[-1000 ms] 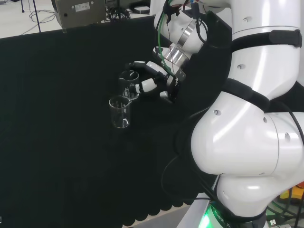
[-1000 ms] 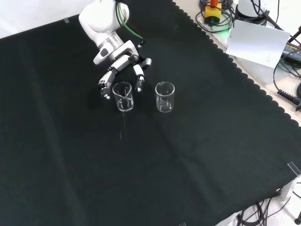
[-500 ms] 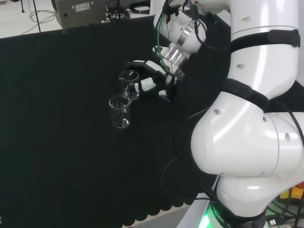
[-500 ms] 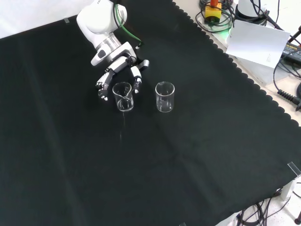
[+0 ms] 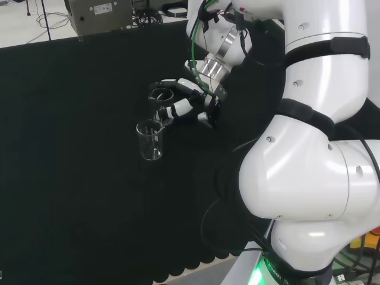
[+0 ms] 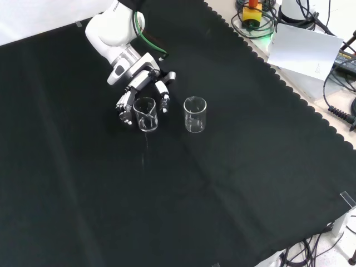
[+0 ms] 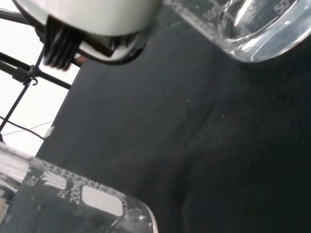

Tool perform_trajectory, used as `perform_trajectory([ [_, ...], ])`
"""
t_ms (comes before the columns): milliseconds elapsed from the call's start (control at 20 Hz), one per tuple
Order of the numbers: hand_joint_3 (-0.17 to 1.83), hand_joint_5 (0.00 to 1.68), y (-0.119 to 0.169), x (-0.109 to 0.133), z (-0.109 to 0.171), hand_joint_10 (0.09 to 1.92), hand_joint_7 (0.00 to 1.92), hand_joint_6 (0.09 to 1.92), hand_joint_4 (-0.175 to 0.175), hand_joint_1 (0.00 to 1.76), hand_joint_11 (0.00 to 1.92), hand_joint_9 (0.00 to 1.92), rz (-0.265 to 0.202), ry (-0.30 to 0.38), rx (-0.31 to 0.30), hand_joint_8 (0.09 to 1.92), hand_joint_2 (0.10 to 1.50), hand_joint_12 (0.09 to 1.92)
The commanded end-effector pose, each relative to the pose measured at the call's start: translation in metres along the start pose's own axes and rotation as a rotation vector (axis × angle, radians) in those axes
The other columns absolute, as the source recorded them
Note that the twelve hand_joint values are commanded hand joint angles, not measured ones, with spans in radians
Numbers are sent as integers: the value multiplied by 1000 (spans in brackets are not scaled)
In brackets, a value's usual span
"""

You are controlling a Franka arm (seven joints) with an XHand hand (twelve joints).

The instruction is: Pick up the beaker on the right.

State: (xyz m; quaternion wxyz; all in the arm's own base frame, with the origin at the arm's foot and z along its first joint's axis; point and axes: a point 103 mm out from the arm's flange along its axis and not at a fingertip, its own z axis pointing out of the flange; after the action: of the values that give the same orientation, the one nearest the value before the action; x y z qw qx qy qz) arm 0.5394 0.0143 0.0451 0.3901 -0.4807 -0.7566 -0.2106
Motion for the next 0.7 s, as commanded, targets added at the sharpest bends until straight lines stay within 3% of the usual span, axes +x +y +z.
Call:
perform_trajectory([
  [50, 640, 459, 1, 3, 1, 653, 323, 129, -75, 992, 154, 522, -9, 3, -14, 762, 494, 1387],
  [200, 673, 730, 0, 2, -2, 592, 588, 733, -40, 1062, 269, 743, -2, -1, -42, 743, 500, 1347],
  [250, 682, 765, 1, 2, -2, 577, 629, 848, -35, 1071, 291, 780, 3, -8, -48, 739, 501, 1339],
  [350, 689, 791, 1, 2, -2, 563, 663, 943, -31, 1078, 308, 810, 14, -21, -64, 733, 502, 1333],
  [400, 688, 935, 2, 2, -1, 566, 758, 907, 11, 1097, 387, 883, 22, -27, -70, 742, 563, 1316],
  [450, 696, 1065, 3, 3, -1, 570, 866, 851, 10, 1124, 506, 975, 30, -37, -72, 750, 601, 1271],
  [550, 710, 1196, 4, 6, 0, 554, 1017, 775, -105, 1177, 715, 1109, 49, -73, -91, 744, 628, 1157],
  [700, 742, 1190, 4, 15, -4, 436, 1241, 861, -156, 1384, 1092, 1374, 63, -147, -148, 730, 591, 917],
])
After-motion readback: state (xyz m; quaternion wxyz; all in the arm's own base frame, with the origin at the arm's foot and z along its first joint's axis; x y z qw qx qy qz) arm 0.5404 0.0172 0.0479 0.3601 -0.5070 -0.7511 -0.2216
